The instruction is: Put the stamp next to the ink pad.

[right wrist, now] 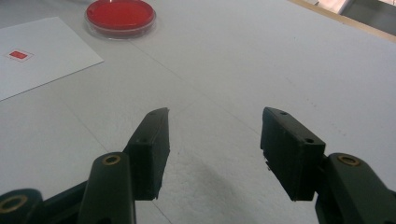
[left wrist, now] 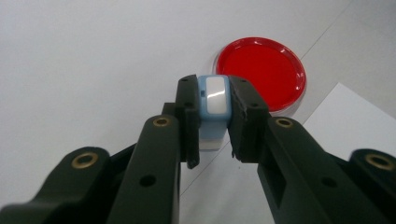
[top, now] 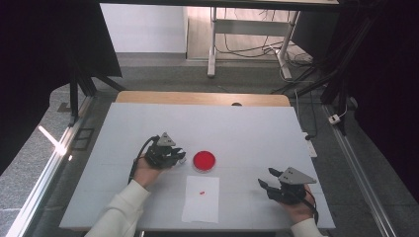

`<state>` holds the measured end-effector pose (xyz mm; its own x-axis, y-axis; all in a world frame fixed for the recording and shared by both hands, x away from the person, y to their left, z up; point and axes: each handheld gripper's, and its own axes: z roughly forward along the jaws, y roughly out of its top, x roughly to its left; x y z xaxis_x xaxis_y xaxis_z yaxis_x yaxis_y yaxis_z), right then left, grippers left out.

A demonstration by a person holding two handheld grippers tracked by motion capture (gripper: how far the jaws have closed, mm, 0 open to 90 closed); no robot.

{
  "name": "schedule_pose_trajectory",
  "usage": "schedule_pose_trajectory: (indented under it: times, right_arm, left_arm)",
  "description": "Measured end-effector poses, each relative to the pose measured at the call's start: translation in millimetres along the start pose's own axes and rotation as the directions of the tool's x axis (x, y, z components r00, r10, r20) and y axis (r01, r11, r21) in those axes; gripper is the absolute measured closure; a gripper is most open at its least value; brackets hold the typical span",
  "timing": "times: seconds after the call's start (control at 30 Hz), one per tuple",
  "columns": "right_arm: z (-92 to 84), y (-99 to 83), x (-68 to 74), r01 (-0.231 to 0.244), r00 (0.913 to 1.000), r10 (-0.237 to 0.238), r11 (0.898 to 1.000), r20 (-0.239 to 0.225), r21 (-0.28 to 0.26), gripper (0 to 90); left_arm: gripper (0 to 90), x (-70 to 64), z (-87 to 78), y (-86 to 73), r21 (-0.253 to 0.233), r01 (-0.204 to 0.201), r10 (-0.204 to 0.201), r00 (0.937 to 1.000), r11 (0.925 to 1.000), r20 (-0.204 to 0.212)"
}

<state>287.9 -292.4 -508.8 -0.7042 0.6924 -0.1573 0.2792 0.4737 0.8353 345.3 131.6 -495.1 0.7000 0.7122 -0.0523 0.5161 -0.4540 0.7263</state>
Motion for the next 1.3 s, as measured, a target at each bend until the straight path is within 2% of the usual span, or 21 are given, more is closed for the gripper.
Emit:
schedule_pose_trajectory:
  times: [0.43,0.9,1.07,1.17,1.3]
  right_arm:
    - [0.8,0.0,0.1,0.001,1.0,-0.001,1.0,0.001,0.001,41.9]
    - [1.5,-0.2,0.3,0.003,1.0,-0.003,1.0,0.001,0.001,41.9]
    - [1.3,-0.1,0.3,0.002,1.0,-0.002,1.0,0.002,0.001,41.8]
    - [0.8,0.0,0.2,0.001,1.0,-0.001,1.0,0.004,0.001,41.8]
    - [0.2,0.1,0.2,0.001,1.0,-0.001,1.0,0.008,0.0,41.8]
  left_arm:
    - [74.3,1.1,9.7,-3.1,0.044,-0.006,0.006,1.0,0.999,0.005]
    - [74.7,-2.2,14.9,-1.1,0.02,-0.011,0.01,0.9999,0.9997,0.005]
    - [74.2,-1.8,14.8,-1.5,0.027,-0.013,0.013,0.9999,0.9996,0.007]
    - [66.2,-2.4,15.4,-1.3,0.029,-0.015,0.015,0.9998,0.9995,0.011]
    - [48.4,-4.1,9.7,0.1,0.003,-0.006,0.006,1.0,1.0,-0.007]
